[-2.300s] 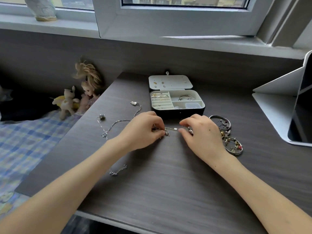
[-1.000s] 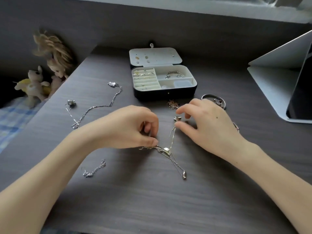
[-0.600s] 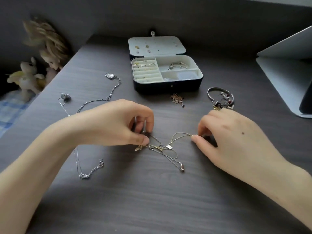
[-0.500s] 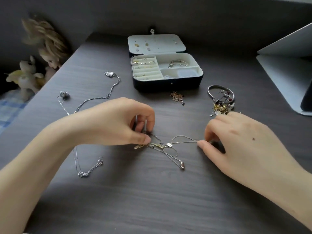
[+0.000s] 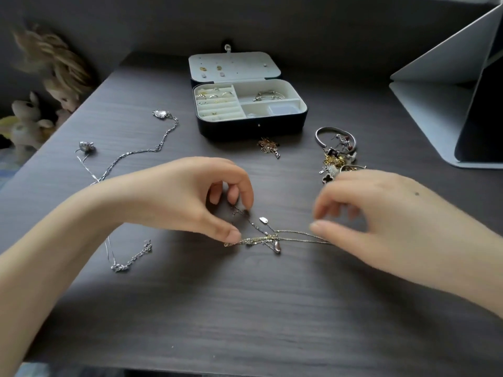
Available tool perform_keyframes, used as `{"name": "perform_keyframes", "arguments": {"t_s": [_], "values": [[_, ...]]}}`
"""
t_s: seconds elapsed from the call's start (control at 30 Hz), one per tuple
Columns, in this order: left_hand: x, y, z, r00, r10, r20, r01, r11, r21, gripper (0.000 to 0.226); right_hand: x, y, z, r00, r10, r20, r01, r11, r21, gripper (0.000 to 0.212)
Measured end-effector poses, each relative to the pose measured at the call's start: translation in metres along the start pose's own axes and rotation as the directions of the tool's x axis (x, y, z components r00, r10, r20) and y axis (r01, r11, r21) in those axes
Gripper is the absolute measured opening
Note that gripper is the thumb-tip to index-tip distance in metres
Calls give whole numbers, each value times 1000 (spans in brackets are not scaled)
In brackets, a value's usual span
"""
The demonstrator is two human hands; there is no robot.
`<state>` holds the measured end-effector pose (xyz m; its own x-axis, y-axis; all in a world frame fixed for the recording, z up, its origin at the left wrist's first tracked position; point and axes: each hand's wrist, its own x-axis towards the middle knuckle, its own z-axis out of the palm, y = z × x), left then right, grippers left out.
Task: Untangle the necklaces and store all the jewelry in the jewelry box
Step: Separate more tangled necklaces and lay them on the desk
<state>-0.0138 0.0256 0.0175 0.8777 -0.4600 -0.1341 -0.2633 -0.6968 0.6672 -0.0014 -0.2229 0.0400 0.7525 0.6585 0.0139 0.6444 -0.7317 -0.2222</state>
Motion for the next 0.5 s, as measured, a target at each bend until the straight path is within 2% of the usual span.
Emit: {"name": "perform_keyframes", "arguments": {"t_s": [0.07, 0.13, 0.3, 0.43, 0.5], "values": [[1, -1, -2, 1000, -17, -11, 16, 999, -50, 41, 18, -12, 5, 1000, -9, -16, 11, 986, 167, 24], [2, -3, -4, 999, -42, -31, 38, 993, -109, 39, 35, -22, 11, 998, -34, -47, 43, 976, 213, 24], [4, -7, -2, 993, -77, -92, 61, 985, -164, 32, 54, -34, 25, 997, -65, 34, 57, 977, 204, 16], [6, -5, 4, 988, -71, -135, 69, 997, -17, 32, 55, -35, 29, 997, -73, 13, 70, 984, 165, 5], [6, -4, 5, 986, -76, -147, 74, 997, -19, 25, 55, -34, 30, 998, -66, 11, 64, 992, 112, 7]]}}
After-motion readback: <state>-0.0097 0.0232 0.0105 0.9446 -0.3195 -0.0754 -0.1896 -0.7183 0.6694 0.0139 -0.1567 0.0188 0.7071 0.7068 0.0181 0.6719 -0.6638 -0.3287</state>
